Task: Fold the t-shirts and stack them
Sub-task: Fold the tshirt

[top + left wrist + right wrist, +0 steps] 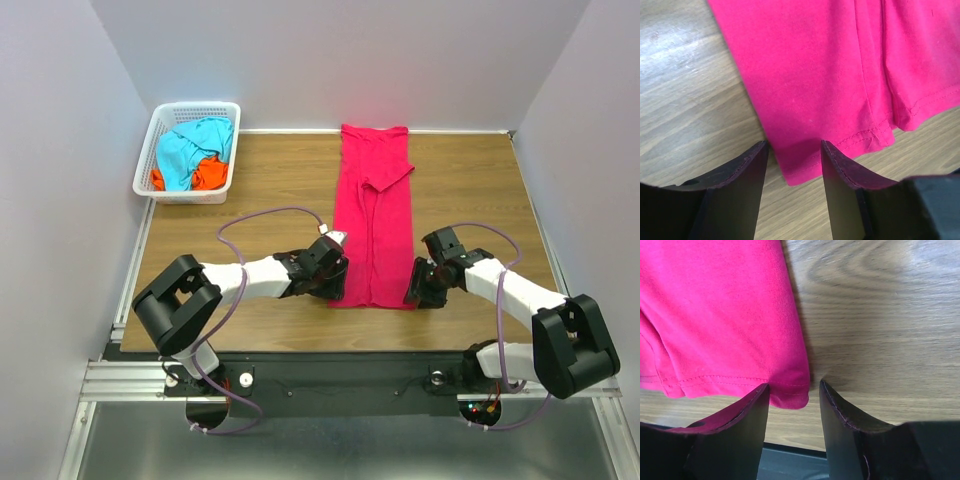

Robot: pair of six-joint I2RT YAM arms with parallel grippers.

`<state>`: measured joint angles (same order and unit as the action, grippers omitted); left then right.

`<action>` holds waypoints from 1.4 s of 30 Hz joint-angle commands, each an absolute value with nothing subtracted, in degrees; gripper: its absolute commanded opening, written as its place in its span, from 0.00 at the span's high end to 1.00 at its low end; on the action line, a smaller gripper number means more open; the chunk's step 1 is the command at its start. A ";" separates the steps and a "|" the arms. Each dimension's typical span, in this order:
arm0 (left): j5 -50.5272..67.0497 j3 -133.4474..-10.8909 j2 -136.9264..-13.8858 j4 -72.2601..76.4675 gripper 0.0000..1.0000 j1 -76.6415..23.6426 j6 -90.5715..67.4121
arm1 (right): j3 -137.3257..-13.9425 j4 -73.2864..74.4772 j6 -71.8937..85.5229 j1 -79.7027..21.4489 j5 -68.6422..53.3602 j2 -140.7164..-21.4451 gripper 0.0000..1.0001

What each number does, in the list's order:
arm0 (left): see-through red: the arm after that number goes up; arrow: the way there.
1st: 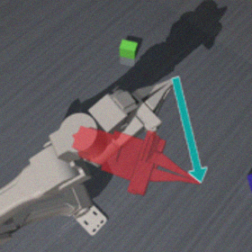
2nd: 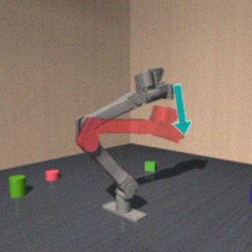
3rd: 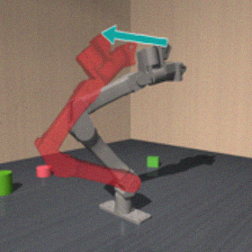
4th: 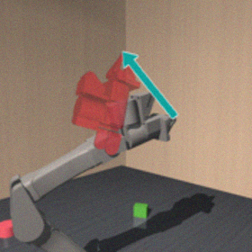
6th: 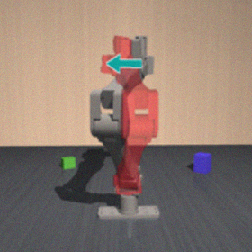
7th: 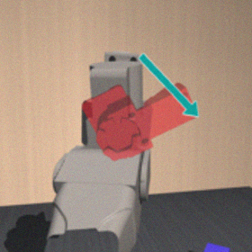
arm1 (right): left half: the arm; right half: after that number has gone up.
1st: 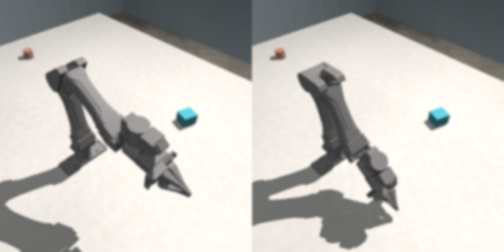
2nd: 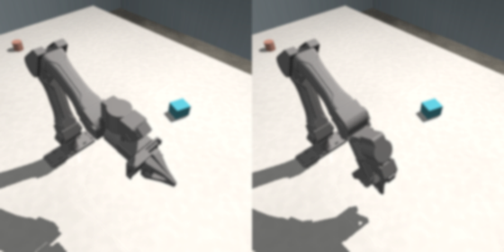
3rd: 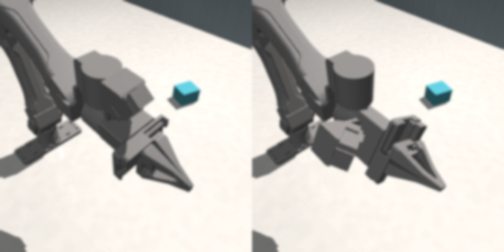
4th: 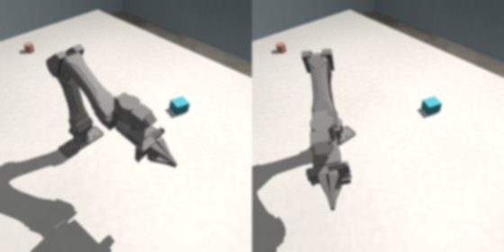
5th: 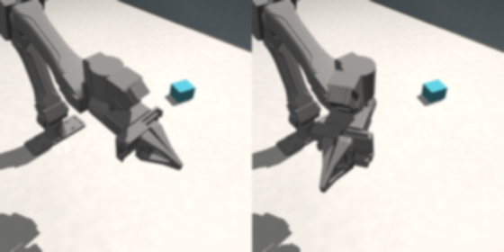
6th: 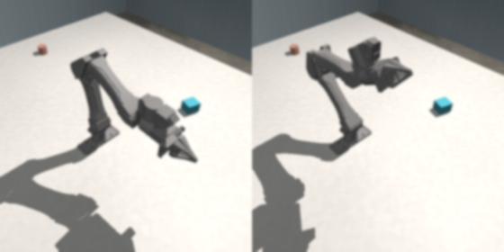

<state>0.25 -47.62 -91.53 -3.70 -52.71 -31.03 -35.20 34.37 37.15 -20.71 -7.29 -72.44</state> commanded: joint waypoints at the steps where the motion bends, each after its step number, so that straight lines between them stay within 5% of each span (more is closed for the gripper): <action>1: 2.20 -46.23 -93.60 -8.35 0.43 -53.87 -31.99 | -35.86 35.95 37.88 -21.36 -3.87 -73.39 0.49; 18: 1.06 -46.67 -94.48 -15.02 0.51 -54.93 -31.73 | -37.18 39.81 39.64 -25.58 -1.15 -74.62 0.55; 23: -1.47 -47.02 -95.27 -17.31 0.72 -55.46 -30.68 | -37.62 40.61 39.38 -26.10 -0.53 -75.06 0.61; 27: -2.64 -47.81 -95.71 -18.81 1.00 -55.46 -29.62 | -37.79 41.48 38.94 -26.19 -0.35 -74.80 0.84; 33: -1.76 -47.55 -92.29 -21.36 1.00 -55.37 -28.74 | -39.46 46.75 37.88 -26.28 0.88 -72.07 0.99; 42: 6.32 -44.30 -84.65 -21.89 1.00 -55.55 -29.79 | -38.58 52.99 36.65 -26.19 -2.99 -66.01 0.99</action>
<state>3.77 -46.15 -88.07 -15.07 -55.18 -30.50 -37.43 47.20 38.26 -25.65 -3.73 -69.23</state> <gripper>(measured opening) 0.017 0.039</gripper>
